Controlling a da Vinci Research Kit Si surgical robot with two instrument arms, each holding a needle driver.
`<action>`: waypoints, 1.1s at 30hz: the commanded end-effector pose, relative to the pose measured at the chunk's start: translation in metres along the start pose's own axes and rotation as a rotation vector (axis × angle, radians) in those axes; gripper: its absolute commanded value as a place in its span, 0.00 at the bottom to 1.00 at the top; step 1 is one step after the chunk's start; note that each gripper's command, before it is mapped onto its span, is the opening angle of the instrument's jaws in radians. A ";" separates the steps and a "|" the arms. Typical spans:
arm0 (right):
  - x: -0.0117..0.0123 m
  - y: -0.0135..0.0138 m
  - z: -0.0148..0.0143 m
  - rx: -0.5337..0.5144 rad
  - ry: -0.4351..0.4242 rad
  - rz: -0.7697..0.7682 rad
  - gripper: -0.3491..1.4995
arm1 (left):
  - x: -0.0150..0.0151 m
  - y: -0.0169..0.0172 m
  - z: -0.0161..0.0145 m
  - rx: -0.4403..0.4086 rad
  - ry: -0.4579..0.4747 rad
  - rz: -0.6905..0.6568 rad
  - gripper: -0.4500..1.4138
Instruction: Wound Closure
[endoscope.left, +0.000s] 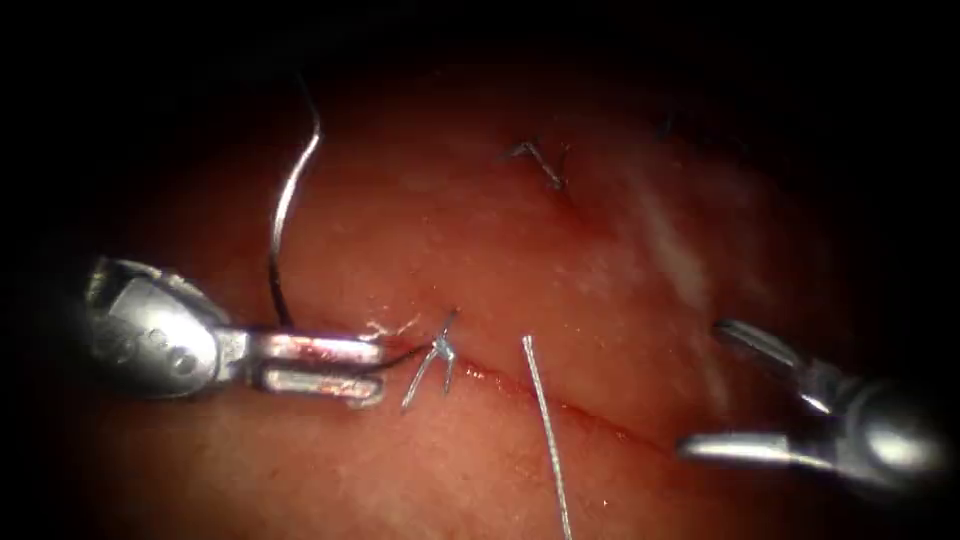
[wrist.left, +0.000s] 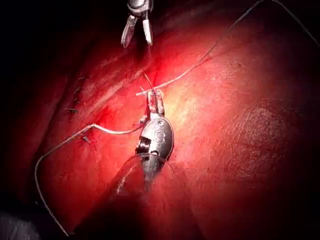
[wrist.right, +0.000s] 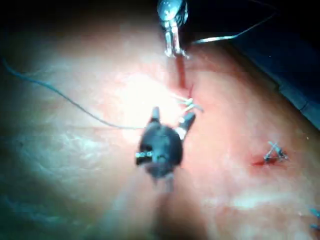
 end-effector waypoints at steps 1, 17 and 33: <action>-0.0002 0.0006 0.0022 0.047 0.021 0.064 0.55 | 0.0002 0.0006 0.0010 -0.021 0.037 0.018 0.00; 0.0005 0.0035 0.0096 0.326 0.253 0.428 0.53 | -0.0005 0.0009 0.0036 -0.066 0.307 0.174 0.00; 0.0001 0.0026 0.0159 0.417 0.283 0.483 0.54 | -0.0001 0.0012 0.0038 -0.100 0.400 0.206 0.00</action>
